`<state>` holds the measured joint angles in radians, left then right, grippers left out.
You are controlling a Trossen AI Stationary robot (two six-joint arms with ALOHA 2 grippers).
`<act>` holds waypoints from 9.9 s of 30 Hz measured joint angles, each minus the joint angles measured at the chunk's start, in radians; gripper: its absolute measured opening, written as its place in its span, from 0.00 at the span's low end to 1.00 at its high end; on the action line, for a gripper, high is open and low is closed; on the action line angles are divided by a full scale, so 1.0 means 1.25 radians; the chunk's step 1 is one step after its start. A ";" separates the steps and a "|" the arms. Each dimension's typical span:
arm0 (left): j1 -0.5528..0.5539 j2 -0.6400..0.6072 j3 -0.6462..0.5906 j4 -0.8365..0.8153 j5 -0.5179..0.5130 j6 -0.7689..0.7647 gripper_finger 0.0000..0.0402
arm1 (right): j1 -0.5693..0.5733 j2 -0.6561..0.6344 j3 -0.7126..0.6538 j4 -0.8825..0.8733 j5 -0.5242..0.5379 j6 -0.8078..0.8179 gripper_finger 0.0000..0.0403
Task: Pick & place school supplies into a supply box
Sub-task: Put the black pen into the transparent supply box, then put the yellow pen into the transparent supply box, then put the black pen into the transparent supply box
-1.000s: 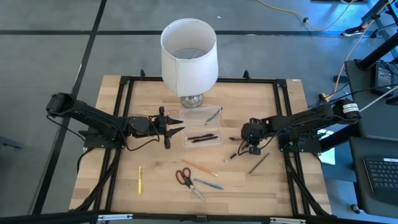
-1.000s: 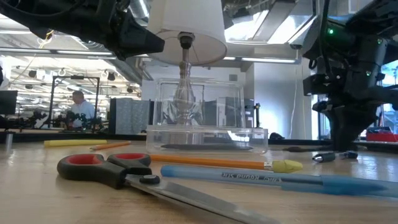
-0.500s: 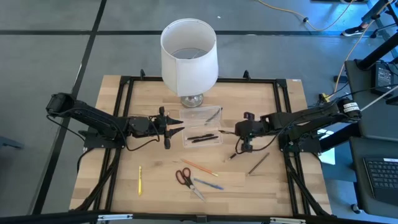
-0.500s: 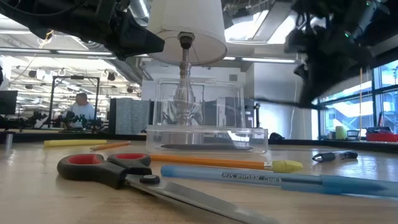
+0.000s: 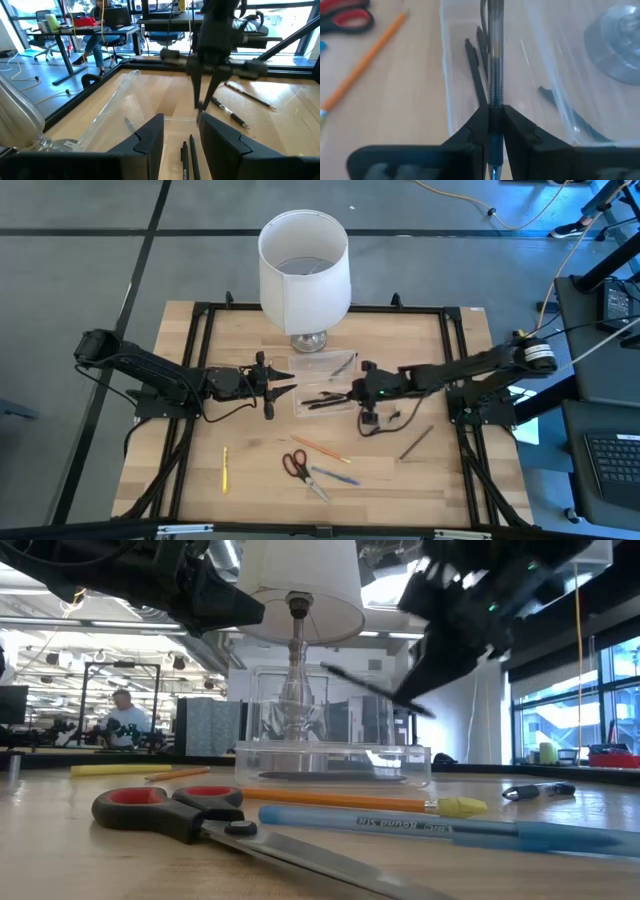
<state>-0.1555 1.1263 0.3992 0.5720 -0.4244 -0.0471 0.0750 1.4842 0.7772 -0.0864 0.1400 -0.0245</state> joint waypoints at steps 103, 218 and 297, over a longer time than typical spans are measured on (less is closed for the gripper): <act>0.059 0.027 0.208 -1.174 -0.014 -0.912 0.41 | 0.101 -0.319 -0.235 -0.162 0.104 0.243 0.30; 0.124 0.417 0.517 -0.743 0.250 -0.252 0.11 | 0.101 -0.319 -0.235 -0.162 0.104 0.248 0.30; 0.104 0.110 0.129 -0.155 0.334 -0.080 0.24 | 0.220 0.008 -0.171 -0.003 -0.043 -0.147 0.30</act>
<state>-0.0257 1.2636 0.5602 0.3785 -0.0068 -0.1470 0.3500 1.4937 0.5640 -0.0898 0.0862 -0.2078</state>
